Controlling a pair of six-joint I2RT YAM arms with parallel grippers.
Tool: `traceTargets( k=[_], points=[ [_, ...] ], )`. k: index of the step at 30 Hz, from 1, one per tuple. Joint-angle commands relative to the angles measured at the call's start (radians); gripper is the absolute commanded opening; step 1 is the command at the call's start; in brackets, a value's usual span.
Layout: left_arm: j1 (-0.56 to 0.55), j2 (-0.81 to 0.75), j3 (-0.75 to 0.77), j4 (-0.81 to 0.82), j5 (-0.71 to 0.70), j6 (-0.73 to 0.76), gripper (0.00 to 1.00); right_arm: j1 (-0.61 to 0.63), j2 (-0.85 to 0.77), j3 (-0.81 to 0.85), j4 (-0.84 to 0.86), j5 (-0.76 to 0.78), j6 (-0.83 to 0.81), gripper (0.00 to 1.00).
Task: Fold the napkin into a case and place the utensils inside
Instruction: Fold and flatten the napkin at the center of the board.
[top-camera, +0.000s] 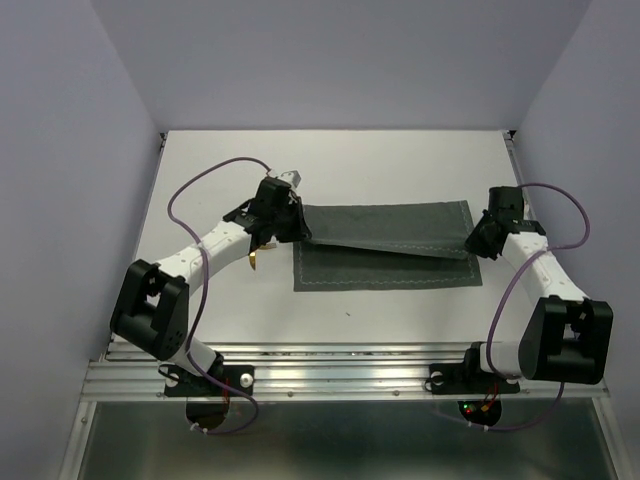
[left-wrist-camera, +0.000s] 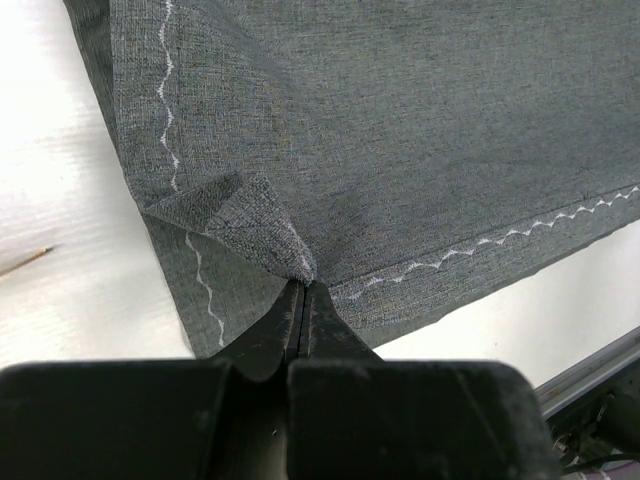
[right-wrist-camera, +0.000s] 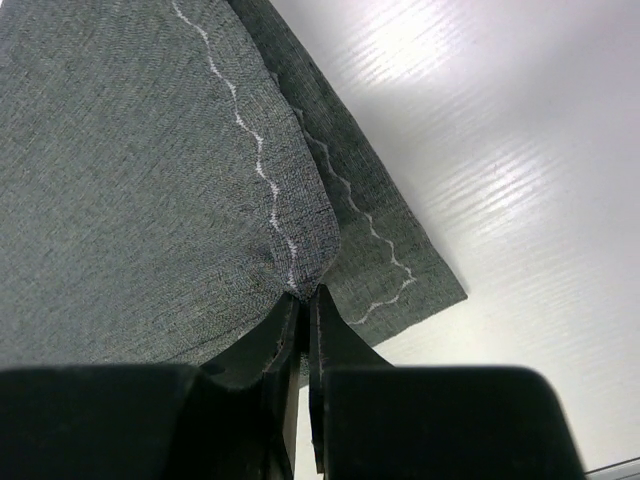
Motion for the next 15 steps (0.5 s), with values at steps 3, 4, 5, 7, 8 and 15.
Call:
traceTargets(
  k=[3, 4, 5, 7, 8, 15],
  points=[
    [-0.002, -0.066, -0.059, 0.039, -0.021, -0.017, 0.0, -0.015, -0.031, -0.017, -0.008, 0.064, -0.008, 0.01],
    [-0.005, -0.066, -0.062, 0.041, -0.018, -0.018, 0.0, -0.015, -0.027, -0.014, -0.013, 0.061, -0.008, 0.01],
    [-0.007, -0.07, -0.07, 0.042, -0.021, -0.018, 0.0, -0.015, -0.022, -0.014, -0.019, 0.059, -0.005, 0.01],
    [-0.011, -0.075, -0.076, 0.042, -0.023, -0.018, 0.0, -0.015, -0.027, -0.014, -0.022, 0.062, -0.003, 0.01],
    [-0.013, -0.078, -0.082, 0.044, -0.026, -0.021, 0.0, -0.015, -0.034, -0.017, -0.025, 0.064, -0.005, 0.01],
    [-0.022, -0.066, -0.101, 0.047, -0.024, -0.021, 0.0, -0.015, -0.047, -0.013, -0.045, 0.05, -0.003, 0.01]
  ],
)
